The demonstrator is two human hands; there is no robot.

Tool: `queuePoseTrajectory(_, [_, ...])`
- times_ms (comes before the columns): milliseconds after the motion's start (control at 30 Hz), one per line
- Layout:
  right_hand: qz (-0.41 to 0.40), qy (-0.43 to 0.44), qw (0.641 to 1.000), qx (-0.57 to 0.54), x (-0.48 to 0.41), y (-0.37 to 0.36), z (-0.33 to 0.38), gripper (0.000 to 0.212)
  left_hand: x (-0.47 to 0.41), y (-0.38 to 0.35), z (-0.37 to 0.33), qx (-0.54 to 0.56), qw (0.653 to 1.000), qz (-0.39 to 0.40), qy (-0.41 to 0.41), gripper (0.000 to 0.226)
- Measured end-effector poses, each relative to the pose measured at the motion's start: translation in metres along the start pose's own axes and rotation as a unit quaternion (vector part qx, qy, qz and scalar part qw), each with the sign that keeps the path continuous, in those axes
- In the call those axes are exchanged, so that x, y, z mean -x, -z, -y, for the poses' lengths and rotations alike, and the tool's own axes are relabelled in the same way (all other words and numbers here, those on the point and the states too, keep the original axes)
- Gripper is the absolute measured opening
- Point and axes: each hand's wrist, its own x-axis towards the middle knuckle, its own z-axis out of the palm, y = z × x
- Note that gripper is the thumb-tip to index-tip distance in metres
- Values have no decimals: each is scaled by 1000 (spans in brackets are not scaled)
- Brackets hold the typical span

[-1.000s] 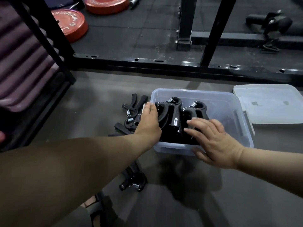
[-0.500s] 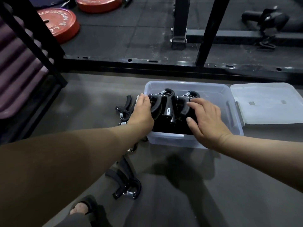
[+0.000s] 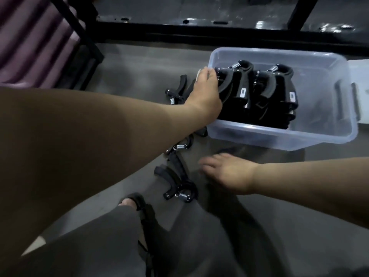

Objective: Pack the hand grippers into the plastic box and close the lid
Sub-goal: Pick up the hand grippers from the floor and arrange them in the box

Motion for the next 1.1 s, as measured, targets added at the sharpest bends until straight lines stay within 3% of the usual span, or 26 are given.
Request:
queuePoseTrajectory(133, [71,125,989,16,-52,-19,35,60,1,1,0,-6,1000,1,-5,76])
queuePoseTrajectory(300, [119,75,987,77,-77,-21,43,73,-1,2,2,1,1000,19,-14,80])
queuePoseTrajectory(367, [100,72,990,71,-79,-12,41,58,0,4,2,5,1000,28,-13,80])
queuePoseTrajectory(433, [24,87,992,90,-80,-9,41,29,2,5,2,3,999,36,-13,80])
queuePoseTrajectory(600, [17,86,969,230,-67,-18,25,41,-1,3,4,-7,999,29,-15,82])
queuePoseTrajectory(700, [38,82,964,251,-46,-10,10,18,-1,1,4,-17,999,23,-15,83])
queuePoseTrajectory(767, [47,80,978,185,-29,-8,4,27,-1,1,3,-20,999,24,-15,83])
queuePoseTrajectory(867, [14,20,999,-35,3,8,8,33,-1,1,3,-22,999,21,-13,84])
queuePoseTrajectory(967, [-59,-106,957,-264,44,37,11,25,-2,-1,4,-24,1000,16,-12,82])
queuePoseTrajectory(1100, [-105,-148,927,-330,89,71,-4,37,-7,-5,7,-9,1000,-12,-22,78])
